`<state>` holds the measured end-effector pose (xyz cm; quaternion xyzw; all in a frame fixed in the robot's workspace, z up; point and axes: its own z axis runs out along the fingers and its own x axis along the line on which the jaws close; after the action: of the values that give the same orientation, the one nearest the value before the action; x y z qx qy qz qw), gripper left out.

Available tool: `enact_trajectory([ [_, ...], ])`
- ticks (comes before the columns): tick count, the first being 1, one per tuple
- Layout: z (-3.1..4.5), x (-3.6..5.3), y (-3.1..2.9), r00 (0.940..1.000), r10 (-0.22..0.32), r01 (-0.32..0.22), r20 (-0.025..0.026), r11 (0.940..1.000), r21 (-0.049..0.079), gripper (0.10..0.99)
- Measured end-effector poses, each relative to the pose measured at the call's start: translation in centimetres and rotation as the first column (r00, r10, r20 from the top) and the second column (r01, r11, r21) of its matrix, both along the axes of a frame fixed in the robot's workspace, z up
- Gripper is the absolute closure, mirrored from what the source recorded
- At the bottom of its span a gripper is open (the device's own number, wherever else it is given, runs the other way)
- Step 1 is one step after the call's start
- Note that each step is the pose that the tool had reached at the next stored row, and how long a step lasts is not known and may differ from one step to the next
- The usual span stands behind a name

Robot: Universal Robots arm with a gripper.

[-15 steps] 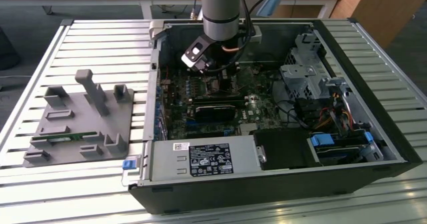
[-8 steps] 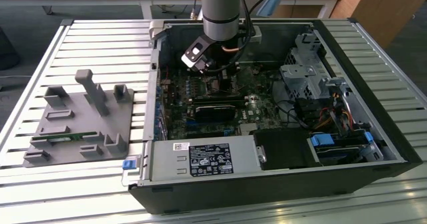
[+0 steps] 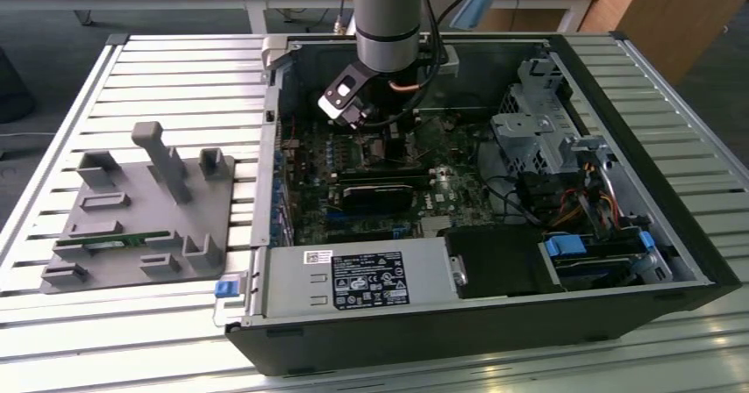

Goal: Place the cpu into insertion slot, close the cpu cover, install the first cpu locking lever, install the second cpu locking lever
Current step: 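Place the cpu into insertion slot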

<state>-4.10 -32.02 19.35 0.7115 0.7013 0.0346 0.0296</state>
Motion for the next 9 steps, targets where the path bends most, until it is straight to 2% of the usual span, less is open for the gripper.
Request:
enact_trajectory([
  [4,0.16,0.00,0.00,1.0000,0.000,0.000,-0.0001,1.0000,0.000,0.482],
  [5,0.34,0.00,0.00,1.0000,0.000,0.000,0.0000,1.0000,0.000,0.482],
  [6,0.95,0.01,0.01,1.0000,0.000,0.000,-0.0001,1.0000,0.000,0.494],
  [8,1.09,0.03,0.01,1.0000,0.000,0.000,-0.0007,1.0000,0.000,0.620],
  [9,1.14,0.06,0.00,1.0000,0.000,0.000,-0.0016,1.0000,0.000,0.620],
])
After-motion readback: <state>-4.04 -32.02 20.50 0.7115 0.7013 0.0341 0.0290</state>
